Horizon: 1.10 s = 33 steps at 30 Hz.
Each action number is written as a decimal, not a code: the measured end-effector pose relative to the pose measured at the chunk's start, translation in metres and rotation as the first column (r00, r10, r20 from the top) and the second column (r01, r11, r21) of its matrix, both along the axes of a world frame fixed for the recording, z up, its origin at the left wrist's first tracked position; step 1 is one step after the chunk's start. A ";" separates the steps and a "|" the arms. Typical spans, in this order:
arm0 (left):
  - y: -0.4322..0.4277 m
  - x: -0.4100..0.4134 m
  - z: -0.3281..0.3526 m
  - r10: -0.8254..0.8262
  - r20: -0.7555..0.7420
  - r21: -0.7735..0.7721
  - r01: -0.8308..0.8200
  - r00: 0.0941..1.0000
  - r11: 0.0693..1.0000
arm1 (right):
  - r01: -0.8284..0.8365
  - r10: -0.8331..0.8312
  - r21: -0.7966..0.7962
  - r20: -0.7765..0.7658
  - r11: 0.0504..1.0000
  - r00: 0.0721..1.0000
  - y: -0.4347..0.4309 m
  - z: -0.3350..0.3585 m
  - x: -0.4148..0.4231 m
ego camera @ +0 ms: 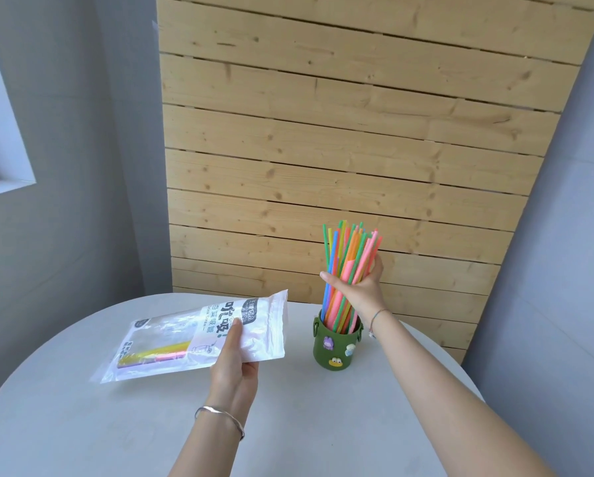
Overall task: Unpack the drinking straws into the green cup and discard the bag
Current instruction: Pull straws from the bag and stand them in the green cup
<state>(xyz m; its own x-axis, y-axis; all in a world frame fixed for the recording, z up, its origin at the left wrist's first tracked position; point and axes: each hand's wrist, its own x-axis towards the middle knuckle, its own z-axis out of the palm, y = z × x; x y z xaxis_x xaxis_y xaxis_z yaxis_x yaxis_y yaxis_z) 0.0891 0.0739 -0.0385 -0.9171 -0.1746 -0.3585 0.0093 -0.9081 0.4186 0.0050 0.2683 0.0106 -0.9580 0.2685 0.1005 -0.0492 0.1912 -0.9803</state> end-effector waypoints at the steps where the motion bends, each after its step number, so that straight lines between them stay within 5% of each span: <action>1: 0.000 0.000 0.000 -0.004 -0.003 -0.003 0.004 1.000 1.000 | -0.003 0.003 0.010 0.009 1.000 1.000 0.000 0.001 -0.003; 18: 0.003 -0.007 -0.001 -0.018 0.015 -0.015 0.018 1.000 1.000 | 0.002 0.007 -0.083 0.105 0.997 0.994 0.008 -0.006 -0.003; 33: 0.009 0.000 0.003 -0.053 -0.010 -0.079 0.052 0.999 0.996 | 0.055 -0.063 -0.085 -0.087 0.995 0.994 0.010 -0.020 0.054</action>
